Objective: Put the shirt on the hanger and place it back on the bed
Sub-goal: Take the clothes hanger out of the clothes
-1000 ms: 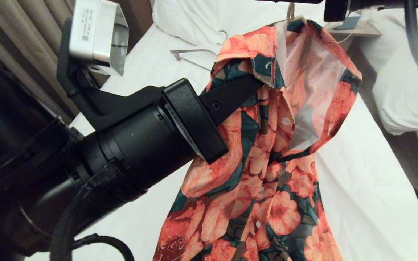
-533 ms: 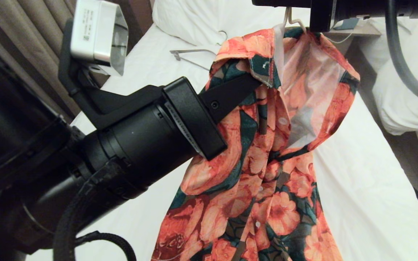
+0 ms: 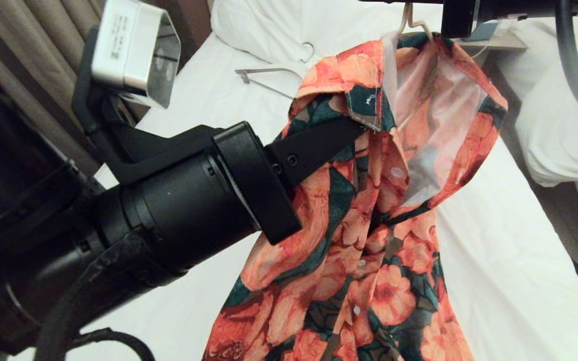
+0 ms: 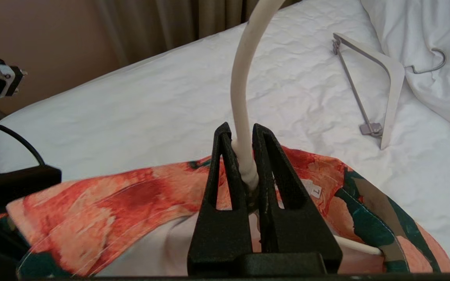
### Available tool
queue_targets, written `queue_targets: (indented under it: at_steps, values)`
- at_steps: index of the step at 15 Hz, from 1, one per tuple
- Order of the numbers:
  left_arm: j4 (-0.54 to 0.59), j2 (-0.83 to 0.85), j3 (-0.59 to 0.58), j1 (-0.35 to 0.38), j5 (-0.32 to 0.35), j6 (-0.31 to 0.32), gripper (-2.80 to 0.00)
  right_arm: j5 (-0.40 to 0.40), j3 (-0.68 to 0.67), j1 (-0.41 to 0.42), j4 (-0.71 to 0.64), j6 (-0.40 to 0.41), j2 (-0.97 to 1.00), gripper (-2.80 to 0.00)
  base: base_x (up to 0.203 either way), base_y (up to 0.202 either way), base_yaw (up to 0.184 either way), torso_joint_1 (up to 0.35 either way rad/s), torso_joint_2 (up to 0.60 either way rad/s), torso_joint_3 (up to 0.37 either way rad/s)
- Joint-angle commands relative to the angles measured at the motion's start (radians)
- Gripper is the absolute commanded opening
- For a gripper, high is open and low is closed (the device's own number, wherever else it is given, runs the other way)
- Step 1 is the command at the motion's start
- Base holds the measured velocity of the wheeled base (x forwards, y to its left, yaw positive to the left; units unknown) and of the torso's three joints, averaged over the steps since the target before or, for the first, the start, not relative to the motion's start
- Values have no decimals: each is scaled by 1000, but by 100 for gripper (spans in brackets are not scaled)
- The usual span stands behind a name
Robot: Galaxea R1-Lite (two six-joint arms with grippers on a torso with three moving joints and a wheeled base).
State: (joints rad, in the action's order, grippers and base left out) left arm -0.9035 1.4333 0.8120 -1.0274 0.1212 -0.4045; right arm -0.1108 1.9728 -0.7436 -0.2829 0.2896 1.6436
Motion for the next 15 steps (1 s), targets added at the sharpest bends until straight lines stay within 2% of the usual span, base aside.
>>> queue_targets:
  at_steps: [1,6,9,10,15]
  values:
    - [89,-33,35,14,2,-4,-280,0,1,0,1,2,-8,-280,0,0,0,0,0,0]
    - [150,-47,51,20,1,-2,-280,14,1,1,2,2,-10,-280,0,0,0,0,0,0]
    - [147,-44,44,46,8,-1,-280,16,1,3,4,2,-10,-280,0,0,0,0,0,0]
    - [147,-42,44,51,8,-1,0,16,1,4,4,2,-10,-280,0,0,0,0,0,0]
    - [145,-65,43,53,10,0,0,16,1,10,7,2,-10,-280,0,0,0,0,0,0]
